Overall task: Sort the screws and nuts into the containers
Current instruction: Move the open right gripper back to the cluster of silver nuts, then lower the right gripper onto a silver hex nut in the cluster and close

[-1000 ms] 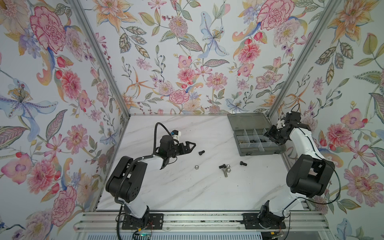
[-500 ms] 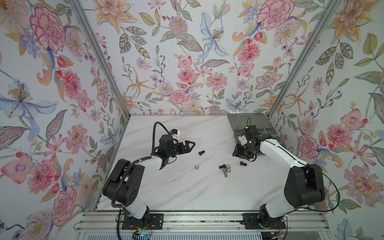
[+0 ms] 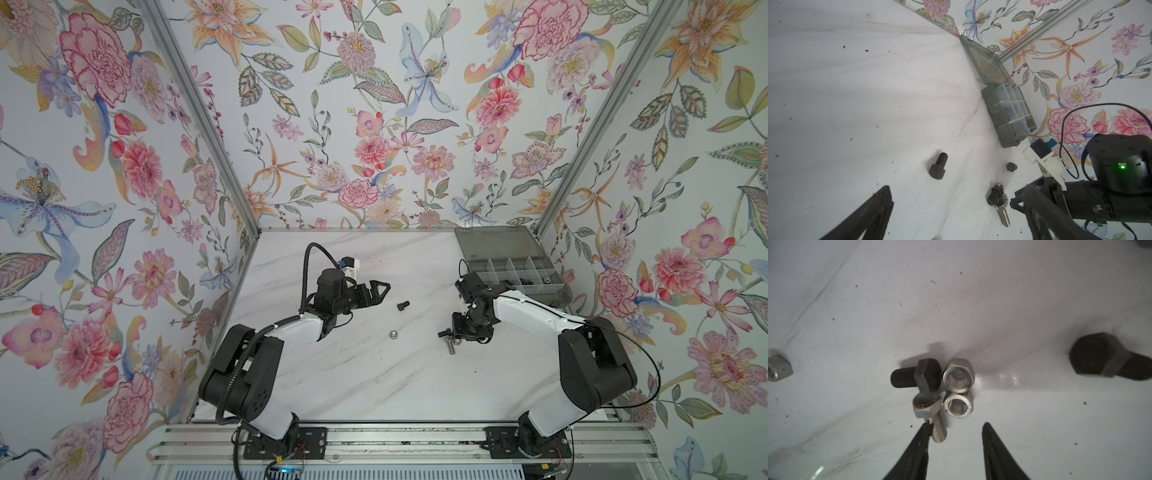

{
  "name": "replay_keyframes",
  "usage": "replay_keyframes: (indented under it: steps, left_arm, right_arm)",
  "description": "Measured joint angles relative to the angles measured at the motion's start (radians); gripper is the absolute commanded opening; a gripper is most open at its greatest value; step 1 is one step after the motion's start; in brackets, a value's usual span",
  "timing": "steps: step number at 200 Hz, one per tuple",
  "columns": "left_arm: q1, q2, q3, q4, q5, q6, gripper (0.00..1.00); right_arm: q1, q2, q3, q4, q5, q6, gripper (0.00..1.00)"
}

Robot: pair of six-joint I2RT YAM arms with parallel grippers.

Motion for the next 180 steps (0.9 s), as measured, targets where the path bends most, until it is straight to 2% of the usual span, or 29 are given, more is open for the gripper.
replay_keyframes:
  steps: [180]
  left_arm:
    - [-0.017, -0.013, 0.000, -0.010, -0.010, 0.003, 0.99]
  right_arm:
    - [0.009, 0.071, -0.025, 0.068, 0.032, 0.008, 0.44]
